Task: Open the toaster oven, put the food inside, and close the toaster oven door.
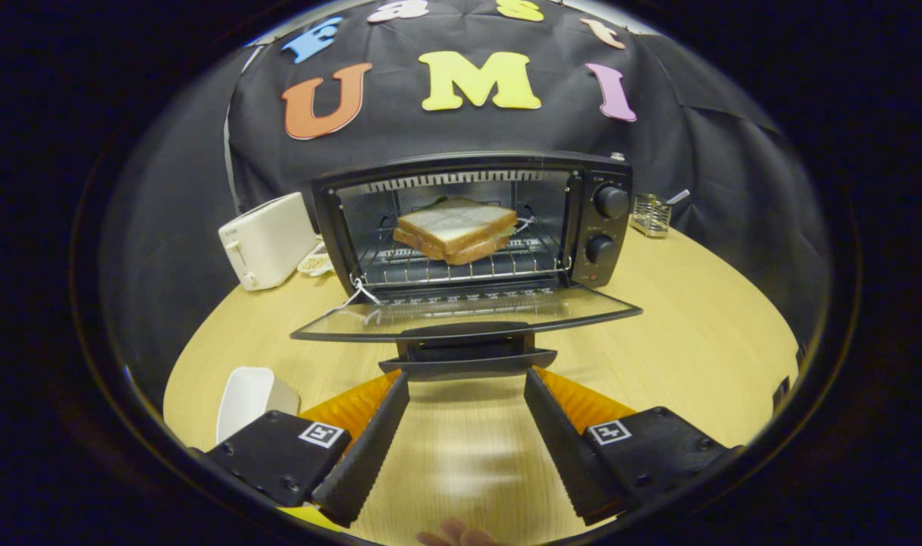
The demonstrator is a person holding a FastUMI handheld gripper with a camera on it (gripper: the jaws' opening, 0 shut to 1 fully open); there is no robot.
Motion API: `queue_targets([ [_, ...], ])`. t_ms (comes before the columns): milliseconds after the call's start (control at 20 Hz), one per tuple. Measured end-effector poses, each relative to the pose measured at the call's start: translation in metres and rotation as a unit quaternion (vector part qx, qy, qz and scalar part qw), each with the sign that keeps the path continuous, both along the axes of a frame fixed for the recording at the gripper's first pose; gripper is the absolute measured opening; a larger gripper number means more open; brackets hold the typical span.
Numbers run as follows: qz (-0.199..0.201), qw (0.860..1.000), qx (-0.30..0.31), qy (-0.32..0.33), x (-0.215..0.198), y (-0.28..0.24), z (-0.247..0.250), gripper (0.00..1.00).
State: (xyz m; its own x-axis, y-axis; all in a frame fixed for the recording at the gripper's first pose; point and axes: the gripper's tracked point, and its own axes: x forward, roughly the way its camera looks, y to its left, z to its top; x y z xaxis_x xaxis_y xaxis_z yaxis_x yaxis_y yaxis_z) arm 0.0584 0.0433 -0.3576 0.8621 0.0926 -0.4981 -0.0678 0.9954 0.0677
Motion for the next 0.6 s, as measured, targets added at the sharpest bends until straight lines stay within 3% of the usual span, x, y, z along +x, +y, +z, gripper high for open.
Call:
queue_targets([
  [250, -0.001, 0.999, -0.011, -0.051, 0.020, 0.004, 0.042, 1.00],
  [400, 0.001, 0.995, -0.004, -0.099, 0.055, 0.009, 0.084, 1.00],
  [600, -0.008, 0.993, 0.003, -0.115, 0.072, -0.004, 0.134, 1.00],
])
